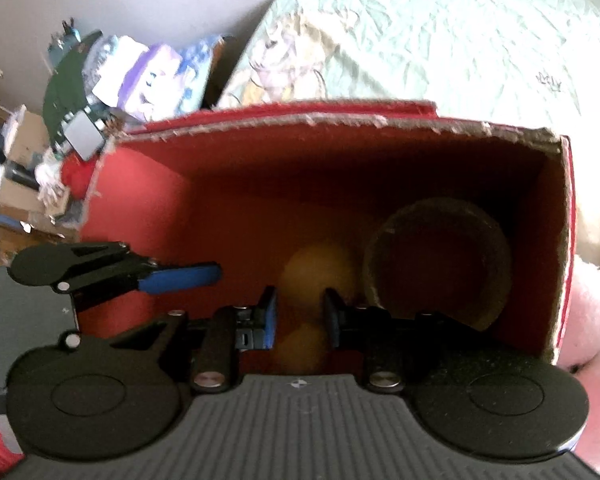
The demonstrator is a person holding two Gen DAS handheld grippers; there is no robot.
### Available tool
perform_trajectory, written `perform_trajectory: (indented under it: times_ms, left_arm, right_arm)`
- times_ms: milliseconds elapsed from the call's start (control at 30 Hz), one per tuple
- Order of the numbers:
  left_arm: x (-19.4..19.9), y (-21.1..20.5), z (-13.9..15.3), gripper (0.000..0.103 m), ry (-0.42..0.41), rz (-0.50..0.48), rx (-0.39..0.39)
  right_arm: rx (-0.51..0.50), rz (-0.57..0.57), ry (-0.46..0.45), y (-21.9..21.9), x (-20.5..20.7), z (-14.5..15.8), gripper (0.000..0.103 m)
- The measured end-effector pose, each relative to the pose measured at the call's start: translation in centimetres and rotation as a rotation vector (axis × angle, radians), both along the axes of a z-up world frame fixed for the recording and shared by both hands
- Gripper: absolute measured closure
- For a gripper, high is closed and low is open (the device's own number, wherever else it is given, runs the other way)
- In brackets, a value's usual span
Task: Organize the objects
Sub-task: 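Lower the gourd into the red box beside the tape roll, then open the right tool and release the gourd inside the box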
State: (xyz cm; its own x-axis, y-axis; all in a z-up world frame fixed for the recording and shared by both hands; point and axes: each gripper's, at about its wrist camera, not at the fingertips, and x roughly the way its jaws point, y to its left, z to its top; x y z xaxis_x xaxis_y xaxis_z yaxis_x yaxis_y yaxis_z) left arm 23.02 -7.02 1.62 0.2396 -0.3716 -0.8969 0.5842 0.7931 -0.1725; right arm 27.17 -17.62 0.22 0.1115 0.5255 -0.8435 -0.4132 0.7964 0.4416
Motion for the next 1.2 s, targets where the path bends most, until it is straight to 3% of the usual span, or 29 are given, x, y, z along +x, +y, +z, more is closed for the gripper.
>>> perform_trajectory:
  times_ms: [100, 200, 500, 800, 933, 1200]
  left_arm:
    - [-0.2, 1.3, 0.3, 0.059, -0.050, 0.051, 0.034]
    - [0.8, 2.9, 0.0, 0.059, -0.033, 0.086, 0.037]
    - [1.3, 1.9, -2.3, 0.061, -0.036, 0.114, 0.175]
    - [1.3, 0.1, -2.6, 0.060, -0.043, 0.086, 0.207]
    - [1.1, -0.6, -2.9, 0.059, -0.057, 0.079, 0.232]
    - [0.6, -0.6, -2.7, 0.056, -0.089, 0.098, 0.245]
  right_arm:
    - [0.009, 0.003, -0.013, 0.9, -0.1, 0.1, 0.078]
    - [0.029, 0.017, 0.007, 1.9, -0.2, -0.3, 0.078]
    - [0.012, -0.022, 0.079, 1.9, -0.2, -2.0, 0.079]
    - [-0.040, -0.024, 0.023, 1.0, -0.6, -1.7, 0.081]
    - [-0.045, -0.057, 0.049, 0.4, -0.4, -2.2, 0.077]
    - [-0.050, -0.058, -0.031, 0.5, -1.0, -1.5, 0.077]
